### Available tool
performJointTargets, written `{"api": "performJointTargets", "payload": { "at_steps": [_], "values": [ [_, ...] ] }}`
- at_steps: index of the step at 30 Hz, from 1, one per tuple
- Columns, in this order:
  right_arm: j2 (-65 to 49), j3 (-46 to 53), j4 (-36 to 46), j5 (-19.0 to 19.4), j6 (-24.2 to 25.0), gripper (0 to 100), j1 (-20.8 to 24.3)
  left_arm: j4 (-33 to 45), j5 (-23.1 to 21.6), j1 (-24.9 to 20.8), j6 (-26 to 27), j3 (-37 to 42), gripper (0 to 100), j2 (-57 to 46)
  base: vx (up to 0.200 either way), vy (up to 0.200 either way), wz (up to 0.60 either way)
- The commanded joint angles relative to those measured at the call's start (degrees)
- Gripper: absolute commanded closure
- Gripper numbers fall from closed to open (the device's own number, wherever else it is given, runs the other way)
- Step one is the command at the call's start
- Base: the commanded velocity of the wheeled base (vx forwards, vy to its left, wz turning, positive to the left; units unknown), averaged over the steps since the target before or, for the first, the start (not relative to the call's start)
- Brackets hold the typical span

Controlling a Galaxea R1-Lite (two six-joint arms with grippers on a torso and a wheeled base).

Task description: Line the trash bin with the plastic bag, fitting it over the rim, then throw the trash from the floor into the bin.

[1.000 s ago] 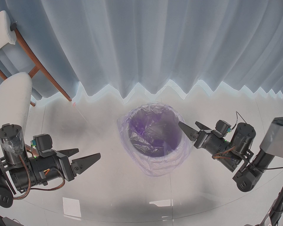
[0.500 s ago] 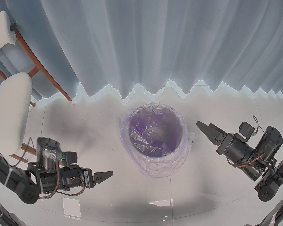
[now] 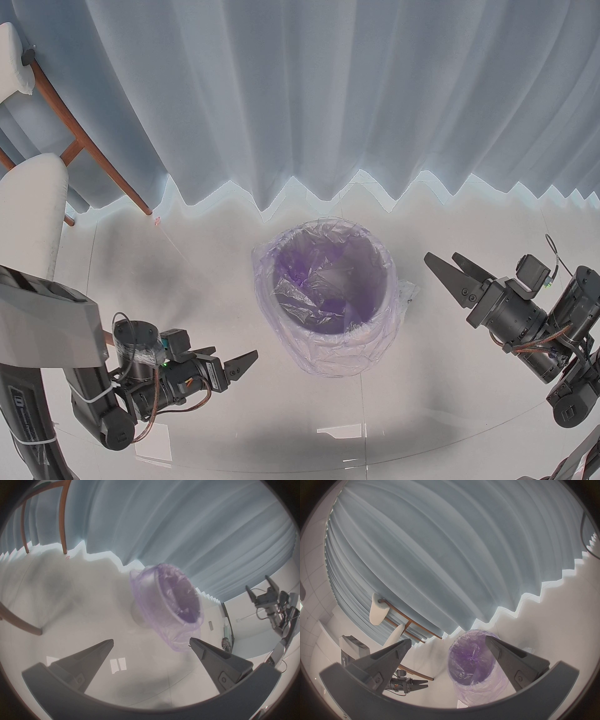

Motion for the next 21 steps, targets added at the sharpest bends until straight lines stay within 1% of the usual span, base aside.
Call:
{"api": "performJointTargets", "payload": {
  "at_steps": [1,4,8,12,13,14,16,21],
  "values": [
    [0.59,0.32,-0.96,-0.01,-0.83,0,-0.09,-1.57,3.85,-1.19,-0.01,-1.48,0,10.35,0.000,0.000,0.00],
    [2.00,0.40,-0.96,-0.10,-0.74,0,0.00,-1.66,4.90,-0.66,-0.01,-2.44,0,11.23,0.000,0.000,0.00],
    [6.13,0.93,-0.96,-0.36,-0.92,0,0.00,-1.66,4.90,-0.93,-0.36,-2.79,0,10.79,0.000,0.000,0.00],
    [9.82,0.23,-1.05,-1.94,-0.92,0,0.00,-1.57,5.17,-0.66,-1.15,-3.58,0,9.03,0.000,0.000,0.00],
    [10.00,0.14,-1.05,-2.12,-1.01,0,0.00,-1.57,5.17,-0.66,-1.33,-3.58,0,8.77,-0.200,-0.200,0.00],
    [10.35,-0.03,-1.05,-3.00,-1.09,0,0.18,-1.57,4.90,-0.75,-3.08,-3.32,0,7.63,-0.200,-0.200,0.00],
    [10.17,-0.12,-1.05,-3.17,-1.09,0,0.35,-1.49,4.82,-1.01,-4.67,-3.23,0,7.45,-0.200,-0.200,0.00],
    [9.03,-0.03,-1.05,-3.17,-1.27,0,0.44,-1.49,5.26,-1.10,-4.67,-3.41,0,10.88,-0.200,-0.200,0.00]
  ]
}}
